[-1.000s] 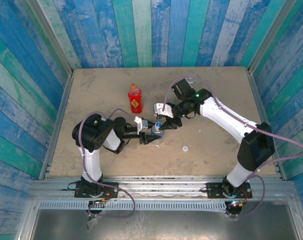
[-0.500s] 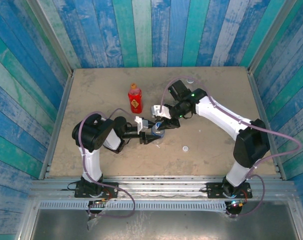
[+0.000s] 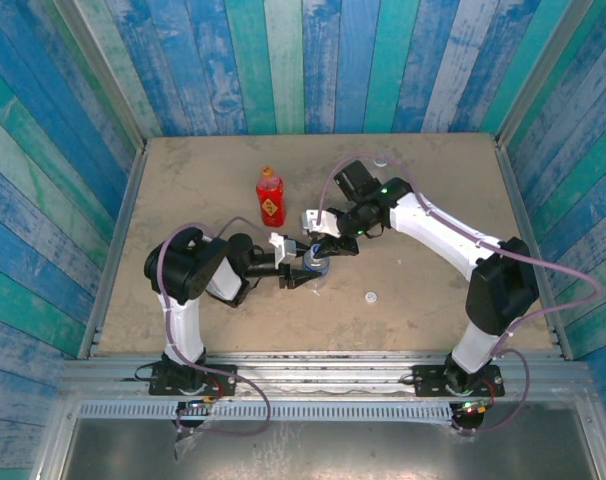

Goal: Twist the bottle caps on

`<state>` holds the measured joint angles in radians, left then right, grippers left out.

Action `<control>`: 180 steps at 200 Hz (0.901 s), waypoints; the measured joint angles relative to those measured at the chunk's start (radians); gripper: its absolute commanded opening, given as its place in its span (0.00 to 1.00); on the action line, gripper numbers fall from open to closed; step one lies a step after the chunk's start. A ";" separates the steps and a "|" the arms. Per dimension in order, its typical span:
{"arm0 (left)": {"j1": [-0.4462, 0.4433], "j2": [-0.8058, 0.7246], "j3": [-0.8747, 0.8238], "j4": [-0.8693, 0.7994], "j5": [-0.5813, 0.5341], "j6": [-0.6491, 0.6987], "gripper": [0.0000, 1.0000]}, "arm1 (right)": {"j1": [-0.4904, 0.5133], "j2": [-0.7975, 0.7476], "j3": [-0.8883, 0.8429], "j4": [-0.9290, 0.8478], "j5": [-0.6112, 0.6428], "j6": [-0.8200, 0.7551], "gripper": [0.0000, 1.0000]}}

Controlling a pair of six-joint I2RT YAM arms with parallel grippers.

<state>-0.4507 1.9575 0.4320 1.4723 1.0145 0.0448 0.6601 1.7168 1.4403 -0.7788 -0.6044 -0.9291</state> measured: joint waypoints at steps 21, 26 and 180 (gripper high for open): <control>-0.003 0.000 -0.019 0.031 -0.034 -0.017 0.64 | 0.018 -0.023 -0.027 0.038 0.039 0.054 0.27; -0.005 0.000 -0.024 0.039 -0.044 -0.021 0.64 | 0.021 -0.030 -0.037 0.050 0.048 0.068 0.26; -0.024 -0.037 -0.065 0.030 -0.266 -0.013 0.65 | 0.267 -0.151 -0.196 0.312 0.759 1.164 0.48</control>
<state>-0.4751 1.9209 0.3672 1.5021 0.7486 0.0315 0.9268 1.5654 1.2438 -0.4671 0.1543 0.2348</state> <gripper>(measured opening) 0.650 0.396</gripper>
